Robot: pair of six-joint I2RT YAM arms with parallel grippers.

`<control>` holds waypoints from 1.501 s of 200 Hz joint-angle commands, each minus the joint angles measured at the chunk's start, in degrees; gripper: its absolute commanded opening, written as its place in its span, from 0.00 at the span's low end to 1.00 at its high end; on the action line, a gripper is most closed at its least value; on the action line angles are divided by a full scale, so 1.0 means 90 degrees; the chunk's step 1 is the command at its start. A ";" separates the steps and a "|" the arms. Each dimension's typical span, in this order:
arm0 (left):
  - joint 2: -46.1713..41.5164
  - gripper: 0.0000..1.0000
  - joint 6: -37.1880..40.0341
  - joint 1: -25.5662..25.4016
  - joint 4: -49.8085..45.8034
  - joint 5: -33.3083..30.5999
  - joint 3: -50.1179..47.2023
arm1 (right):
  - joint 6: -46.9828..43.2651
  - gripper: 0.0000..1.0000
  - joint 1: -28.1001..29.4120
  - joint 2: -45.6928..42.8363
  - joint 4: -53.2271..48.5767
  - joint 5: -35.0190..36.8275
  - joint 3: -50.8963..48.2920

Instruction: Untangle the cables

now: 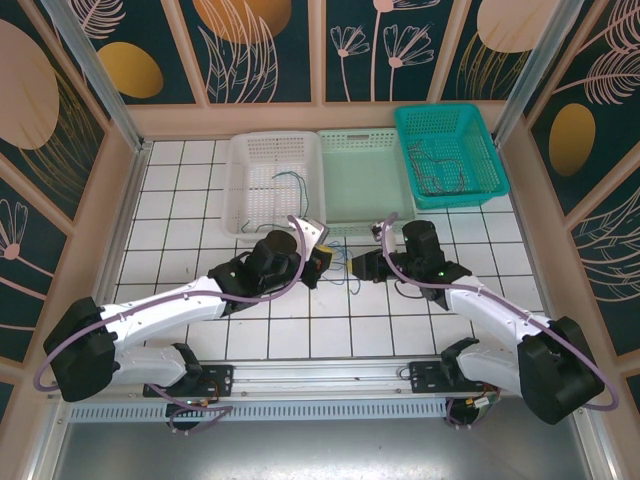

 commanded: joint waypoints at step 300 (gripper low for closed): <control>-0.0937 0.15 -0.0013 -0.0021 0.0523 0.0091 -0.0860 | 0.0710 0.58 -0.0598 -0.1078 -0.1721 0.3982 0.0118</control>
